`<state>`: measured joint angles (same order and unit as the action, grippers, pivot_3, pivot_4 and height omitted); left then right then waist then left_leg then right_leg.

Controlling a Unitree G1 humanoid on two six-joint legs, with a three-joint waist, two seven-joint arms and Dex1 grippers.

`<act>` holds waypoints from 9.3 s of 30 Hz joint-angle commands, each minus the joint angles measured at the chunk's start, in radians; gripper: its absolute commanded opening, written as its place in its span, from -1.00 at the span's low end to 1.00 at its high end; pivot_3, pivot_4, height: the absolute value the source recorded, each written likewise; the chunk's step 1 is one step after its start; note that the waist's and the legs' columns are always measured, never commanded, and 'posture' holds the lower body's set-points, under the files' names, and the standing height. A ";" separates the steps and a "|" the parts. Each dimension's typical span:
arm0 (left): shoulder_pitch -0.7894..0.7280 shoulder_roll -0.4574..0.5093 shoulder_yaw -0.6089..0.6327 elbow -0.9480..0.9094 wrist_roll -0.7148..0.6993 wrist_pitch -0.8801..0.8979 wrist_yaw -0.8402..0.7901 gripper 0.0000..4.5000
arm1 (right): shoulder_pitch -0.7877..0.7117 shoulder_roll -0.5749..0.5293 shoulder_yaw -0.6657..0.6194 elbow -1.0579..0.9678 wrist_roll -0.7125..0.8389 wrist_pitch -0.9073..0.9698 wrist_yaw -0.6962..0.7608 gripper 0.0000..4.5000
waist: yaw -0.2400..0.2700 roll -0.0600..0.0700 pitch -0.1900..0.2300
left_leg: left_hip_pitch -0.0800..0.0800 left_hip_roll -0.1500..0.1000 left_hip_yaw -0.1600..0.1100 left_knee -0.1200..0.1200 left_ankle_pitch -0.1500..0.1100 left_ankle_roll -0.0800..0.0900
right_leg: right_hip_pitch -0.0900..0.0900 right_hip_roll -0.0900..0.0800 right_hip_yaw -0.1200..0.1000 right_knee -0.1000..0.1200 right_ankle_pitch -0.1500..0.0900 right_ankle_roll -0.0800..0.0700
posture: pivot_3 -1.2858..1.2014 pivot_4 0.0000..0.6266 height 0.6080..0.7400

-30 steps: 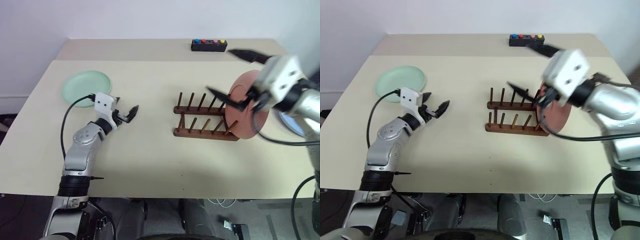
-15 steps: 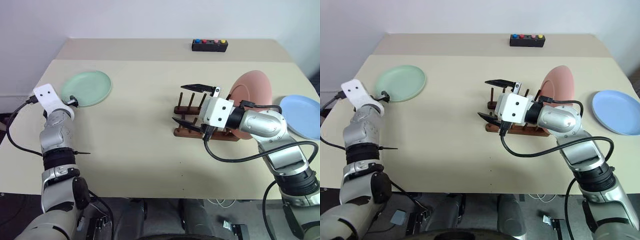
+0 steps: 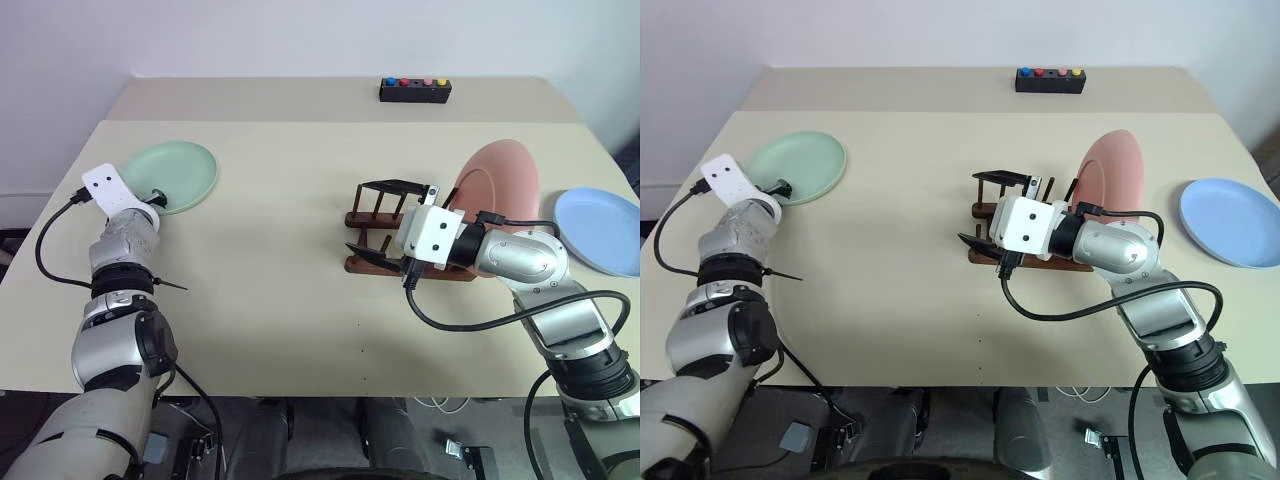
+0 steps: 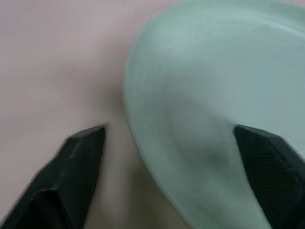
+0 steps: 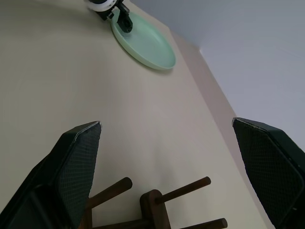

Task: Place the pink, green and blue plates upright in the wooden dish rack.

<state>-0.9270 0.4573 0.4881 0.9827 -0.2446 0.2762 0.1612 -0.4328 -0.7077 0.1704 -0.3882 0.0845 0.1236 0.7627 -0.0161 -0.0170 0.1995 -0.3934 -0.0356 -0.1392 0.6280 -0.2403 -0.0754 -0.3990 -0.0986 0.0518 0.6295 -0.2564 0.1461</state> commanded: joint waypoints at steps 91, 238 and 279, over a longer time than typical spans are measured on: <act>0.506 -0.201 -0.414 -1.007 0.026 -0.182 -0.500 0.99 | 0.063 0.196 -0.456 -0.341 0.726 0.513 -0.286 -1.00 | -0.001 0.000 0.000 | 0.000 0.000 0.000 0.000 0.000 0.000 | 0.000 0.000 0.001 0.000 0.000 -0.001 | 0.03 -0.52 1.00; 0.674 -0.106 -0.673 -1.236 -0.109 0.008 -0.948 1.00 | -0.051 -0.279 -0.464 0.253 -0.113 -0.203 -0.423 -0.97 | -0.001 0.018 -0.001 | 0.002 0.001 0.006 0.001 -0.002 0.004 | 0.005 0.000 0.004 -0.009 0.001 -0.001 | 0.03 -0.52 1.00; 0.681 0.021 -0.497 -1.164 -0.095 -0.041 -0.934 1.00 | 0.024 0.309 -0.318 -0.262 1.317 0.541 -0.843 -0.97 | -0.001 0.015 0.000 | -0.001 0.001 0.001 0.000 -0.002 0.004 | 0.000 0.000 0.001 -0.001 0.000 -0.004 | 0.03 -0.52 1.00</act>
<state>-0.2402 0.4770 -0.0161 -0.1635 -0.3361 0.2484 -0.7671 -0.4044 -0.4097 -0.1425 -0.6113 1.3772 0.6882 -0.0680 -0.0171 -0.0022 0.1993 -0.3941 -0.0348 -0.1384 0.6278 -0.2426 -0.0711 -0.3994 -0.0984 0.0526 0.6284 -0.2567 0.1426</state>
